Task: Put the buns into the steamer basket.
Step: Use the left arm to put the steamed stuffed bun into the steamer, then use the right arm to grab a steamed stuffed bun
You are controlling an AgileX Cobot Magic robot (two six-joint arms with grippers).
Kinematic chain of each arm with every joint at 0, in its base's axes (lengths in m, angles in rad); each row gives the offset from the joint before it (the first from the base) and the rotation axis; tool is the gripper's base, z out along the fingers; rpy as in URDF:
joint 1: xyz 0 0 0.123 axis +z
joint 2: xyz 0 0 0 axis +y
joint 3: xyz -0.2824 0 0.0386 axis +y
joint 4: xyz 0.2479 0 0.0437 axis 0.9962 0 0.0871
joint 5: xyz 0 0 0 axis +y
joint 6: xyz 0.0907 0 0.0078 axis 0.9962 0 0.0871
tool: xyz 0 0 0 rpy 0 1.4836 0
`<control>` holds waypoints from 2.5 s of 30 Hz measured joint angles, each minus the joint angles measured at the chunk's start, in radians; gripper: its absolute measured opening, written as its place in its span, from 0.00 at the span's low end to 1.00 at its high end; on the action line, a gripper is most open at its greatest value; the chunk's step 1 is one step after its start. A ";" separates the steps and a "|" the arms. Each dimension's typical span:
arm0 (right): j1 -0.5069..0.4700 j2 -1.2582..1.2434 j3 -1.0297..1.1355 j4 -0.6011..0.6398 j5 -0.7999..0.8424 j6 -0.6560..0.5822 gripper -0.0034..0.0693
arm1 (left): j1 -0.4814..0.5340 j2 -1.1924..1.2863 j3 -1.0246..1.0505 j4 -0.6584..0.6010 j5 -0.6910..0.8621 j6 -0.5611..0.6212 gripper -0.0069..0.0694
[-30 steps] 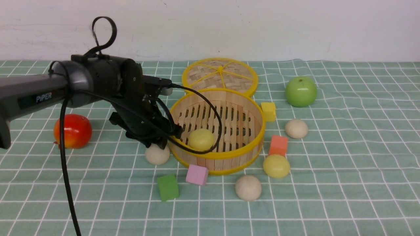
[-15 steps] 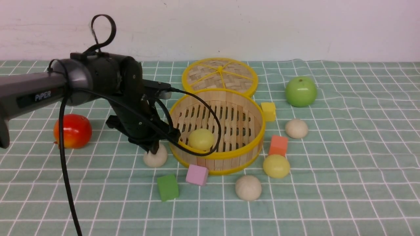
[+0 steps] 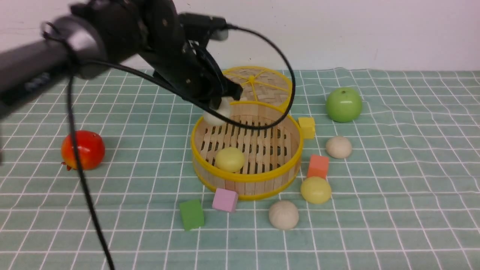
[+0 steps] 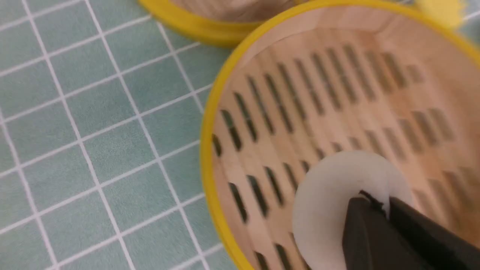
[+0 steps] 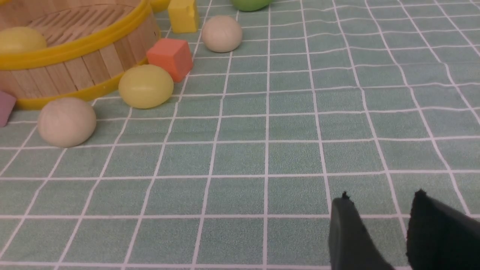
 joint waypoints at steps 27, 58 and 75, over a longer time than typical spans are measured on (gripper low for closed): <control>0.000 0.000 0.000 0.000 0.000 0.000 0.38 | -0.024 -0.022 -0.088 0.055 0.135 -0.086 0.57; 0.000 0.000 0.000 0.001 0.000 0.000 0.38 | -0.279 -1.287 1.235 -0.121 -0.455 -0.091 0.07; 0.000 0.000 0.011 0.252 -0.187 0.185 0.38 | -0.279 -1.597 1.560 -0.196 -0.701 -0.091 0.07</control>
